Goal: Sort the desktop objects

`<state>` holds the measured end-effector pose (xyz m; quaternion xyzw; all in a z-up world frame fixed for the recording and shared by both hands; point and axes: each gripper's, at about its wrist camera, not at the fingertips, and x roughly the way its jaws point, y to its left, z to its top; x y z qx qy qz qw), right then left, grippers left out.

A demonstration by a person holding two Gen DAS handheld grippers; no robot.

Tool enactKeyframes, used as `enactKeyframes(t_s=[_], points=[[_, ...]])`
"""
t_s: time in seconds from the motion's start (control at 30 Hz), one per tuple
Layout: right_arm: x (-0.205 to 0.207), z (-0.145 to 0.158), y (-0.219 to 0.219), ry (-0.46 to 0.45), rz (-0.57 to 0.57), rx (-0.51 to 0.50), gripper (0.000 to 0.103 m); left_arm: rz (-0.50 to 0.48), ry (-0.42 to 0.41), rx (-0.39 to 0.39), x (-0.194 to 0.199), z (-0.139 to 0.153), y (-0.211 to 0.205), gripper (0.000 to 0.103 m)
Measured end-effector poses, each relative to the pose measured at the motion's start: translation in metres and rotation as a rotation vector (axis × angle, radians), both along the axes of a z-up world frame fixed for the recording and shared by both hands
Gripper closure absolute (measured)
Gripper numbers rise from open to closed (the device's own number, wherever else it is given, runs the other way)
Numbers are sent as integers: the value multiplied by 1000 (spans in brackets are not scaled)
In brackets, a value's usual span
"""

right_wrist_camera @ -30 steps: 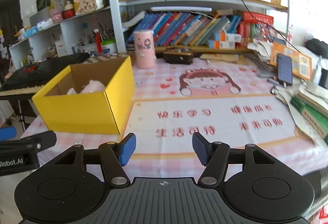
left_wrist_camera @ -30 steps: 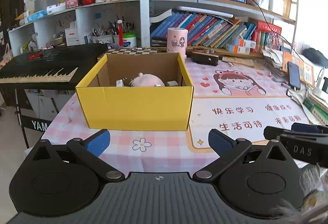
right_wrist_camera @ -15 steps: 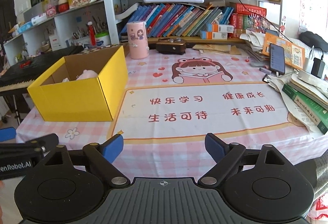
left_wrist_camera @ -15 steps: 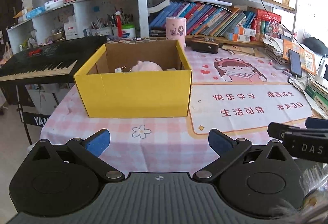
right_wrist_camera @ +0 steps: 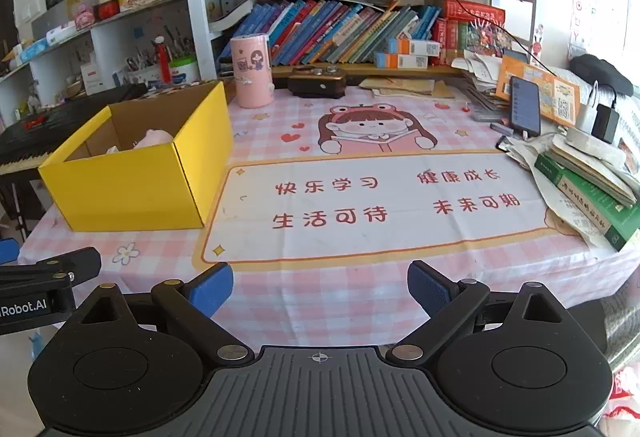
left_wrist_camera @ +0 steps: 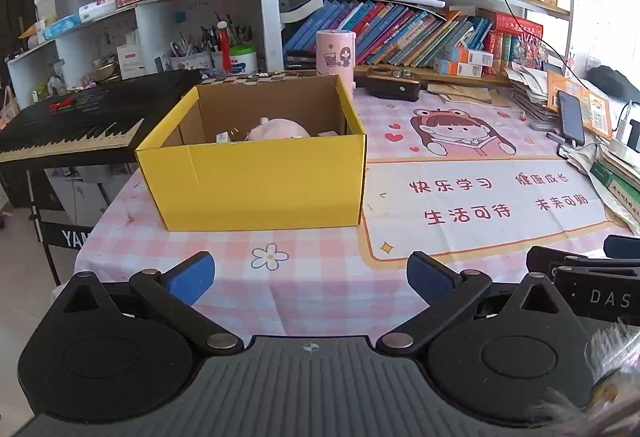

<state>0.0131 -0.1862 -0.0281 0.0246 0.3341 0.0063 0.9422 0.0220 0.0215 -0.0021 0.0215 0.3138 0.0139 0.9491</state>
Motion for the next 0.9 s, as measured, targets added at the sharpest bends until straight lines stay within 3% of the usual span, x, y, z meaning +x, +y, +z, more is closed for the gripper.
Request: enactKeyframes(t_s=[0.9], points=[[3,-8,0,55,19,5,6,-4,54,13,7,-7,-6,0]])
